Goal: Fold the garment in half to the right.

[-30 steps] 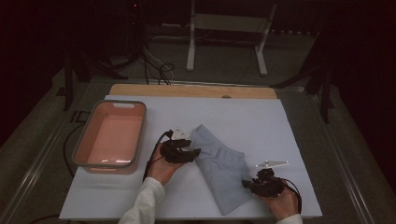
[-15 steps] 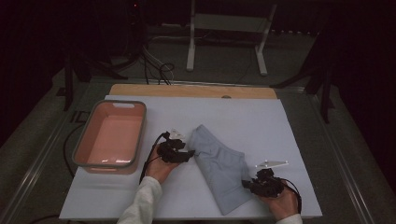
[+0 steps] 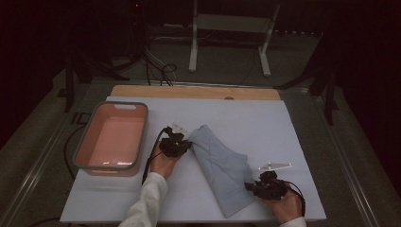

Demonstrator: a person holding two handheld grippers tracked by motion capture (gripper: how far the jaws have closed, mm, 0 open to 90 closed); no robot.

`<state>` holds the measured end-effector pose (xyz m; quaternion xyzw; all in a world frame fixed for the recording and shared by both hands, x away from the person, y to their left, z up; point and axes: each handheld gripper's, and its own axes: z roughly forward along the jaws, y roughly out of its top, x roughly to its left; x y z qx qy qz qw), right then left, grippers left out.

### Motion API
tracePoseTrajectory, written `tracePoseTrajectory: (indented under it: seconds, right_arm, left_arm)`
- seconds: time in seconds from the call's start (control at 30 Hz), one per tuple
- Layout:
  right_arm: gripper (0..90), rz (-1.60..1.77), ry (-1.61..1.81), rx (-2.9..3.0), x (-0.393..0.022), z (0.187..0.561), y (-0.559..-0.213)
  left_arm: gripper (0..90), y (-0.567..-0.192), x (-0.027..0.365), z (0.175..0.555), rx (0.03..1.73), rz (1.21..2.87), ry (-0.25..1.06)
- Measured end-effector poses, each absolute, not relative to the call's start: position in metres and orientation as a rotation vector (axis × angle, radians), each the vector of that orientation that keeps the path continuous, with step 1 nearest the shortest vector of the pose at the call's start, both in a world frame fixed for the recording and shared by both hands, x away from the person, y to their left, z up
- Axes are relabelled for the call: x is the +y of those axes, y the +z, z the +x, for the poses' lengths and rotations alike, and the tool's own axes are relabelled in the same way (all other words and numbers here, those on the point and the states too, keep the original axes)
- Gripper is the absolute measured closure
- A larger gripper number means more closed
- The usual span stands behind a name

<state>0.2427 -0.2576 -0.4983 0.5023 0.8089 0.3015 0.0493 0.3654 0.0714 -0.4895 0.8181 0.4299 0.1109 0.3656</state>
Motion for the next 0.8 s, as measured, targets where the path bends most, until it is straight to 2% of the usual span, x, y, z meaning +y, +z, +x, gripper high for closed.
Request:
tracePoseTrajectory:
  seconds: [0.1,0.17,0.2,0.3,0.47,0.7,0.8]
  right_arm:
    - [77.9,1.529,0.929,2.466,-0.256,0.242,-0.498]
    - [77.9,1.521,0.92,2.467,-0.255,0.242,-0.499]
    - [78.0,1.522,0.921,2.465,-0.255,0.242,-0.499]
    - [77.9,1.522,0.922,2.464,-0.255,0.242,-0.499]
    - [77.9,1.519,0.919,2.461,-0.254,0.241,-0.498]
    - [77.9,1.52,0.916,2.457,-0.253,0.241,-0.498]
    - [77.9,1.521,0.918,2.456,-0.253,0.241,-0.498]
  left_arm:
    - [85.6,-0.487,0.071,0.368,1.126,2.094,0.285]
    - [82.1,-0.488,0.068,0.367,1.139,2.089,0.268]
    - [77.4,-0.489,0.068,0.367,1.135,2.086,0.257]
    - [56.1,-0.488,0.068,0.363,1.165,2.052,0.242]
    - [34.0,-0.482,0.071,0.355,1.189,1.987,0.214]
    - [19.2,-0.483,0.06,0.338,1.18,1.983,0.165]
    - [16.9,-0.487,0.053,0.331,1.179,1.979,0.134]
